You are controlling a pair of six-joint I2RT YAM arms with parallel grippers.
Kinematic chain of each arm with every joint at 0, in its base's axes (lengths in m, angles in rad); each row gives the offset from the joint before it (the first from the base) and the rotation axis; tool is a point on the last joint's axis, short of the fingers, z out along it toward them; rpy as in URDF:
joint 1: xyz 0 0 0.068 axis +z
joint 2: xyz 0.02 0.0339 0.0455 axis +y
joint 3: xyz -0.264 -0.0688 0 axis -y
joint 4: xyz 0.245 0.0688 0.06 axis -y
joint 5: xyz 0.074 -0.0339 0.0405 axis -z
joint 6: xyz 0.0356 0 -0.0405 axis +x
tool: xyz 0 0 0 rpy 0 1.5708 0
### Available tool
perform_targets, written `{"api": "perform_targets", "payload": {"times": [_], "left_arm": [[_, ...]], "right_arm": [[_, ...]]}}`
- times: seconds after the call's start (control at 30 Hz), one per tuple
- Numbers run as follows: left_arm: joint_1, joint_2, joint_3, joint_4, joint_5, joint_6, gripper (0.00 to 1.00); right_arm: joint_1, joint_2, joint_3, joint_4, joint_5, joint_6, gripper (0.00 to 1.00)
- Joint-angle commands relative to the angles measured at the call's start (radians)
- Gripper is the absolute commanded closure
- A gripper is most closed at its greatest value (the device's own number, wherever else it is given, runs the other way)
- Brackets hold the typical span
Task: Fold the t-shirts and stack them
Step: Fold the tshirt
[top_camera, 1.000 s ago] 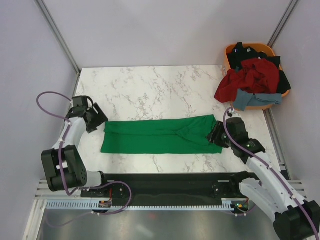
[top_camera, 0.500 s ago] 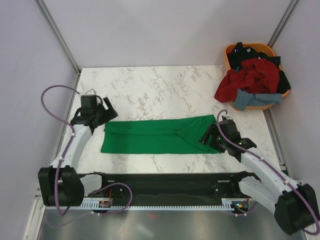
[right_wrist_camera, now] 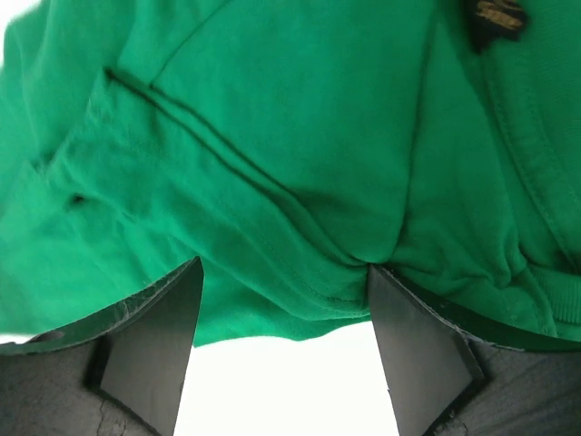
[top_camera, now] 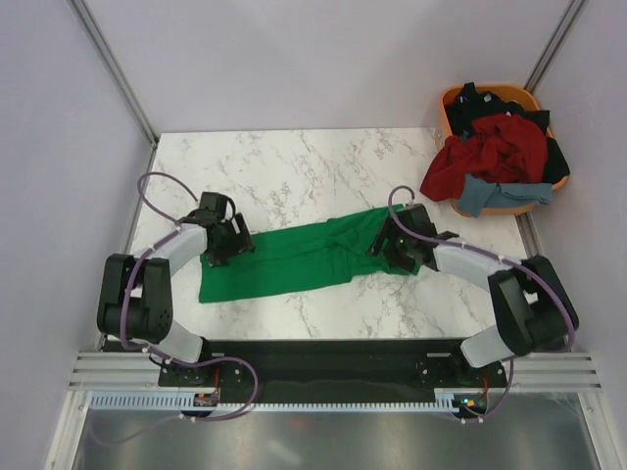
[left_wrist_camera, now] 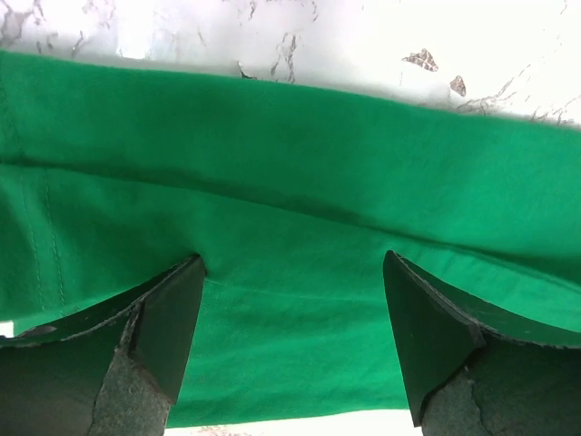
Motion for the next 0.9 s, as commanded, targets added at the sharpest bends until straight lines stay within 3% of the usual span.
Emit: {"api": "perform_targets", "payload": {"times": [0.0, 0.1, 0.27, 0.4, 0.53, 0.63, 0.83, 0.87], "left_arm": [[-0.003, -0.019, -0.043, 0.011, 0.058, -0.053, 0.14], [-0.009, -0.097, -0.138, 0.033, 0.110, -0.112, 0.14], [-0.087, -0.221, -0.324, 0.175, 0.219, -0.292, 0.14], [-0.282, -0.218, -0.444, 0.341, 0.267, -0.499, 0.14], [-0.515, -0.120, -0.392, 0.433, 0.263, -0.695, 0.14], [-0.656, -0.047, -0.288, 0.432, 0.249, -0.741, 0.13], [-0.698, -0.056, -0.145, 0.298, 0.197, -0.702, 0.12], [-0.703, -0.078, -0.134, 0.281, 0.191, -0.697, 0.08]], "right_arm": [[-0.058, 0.198, 0.066, 0.023, -0.002, -0.038, 0.20], [-0.111, 0.391, 0.278, -0.023, -0.017, -0.093, 0.20], [-0.131, 0.739, 0.826, -0.184, -0.103, -0.193, 0.20], [-0.133, 1.056, 1.213, -0.267, -0.198, -0.236, 0.21], [-0.136, 1.251, 1.571, -0.309, -0.255, -0.239, 0.19], [-0.135, 1.359, 1.719, -0.304, -0.285, -0.236, 0.17], [-0.136, 1.353, 1.735, -0.255, -0.301, -0.290, 0.06], [-0.138, 1.315, 1.727, -0.255, -0.304, -0.297, 0.06]]}}
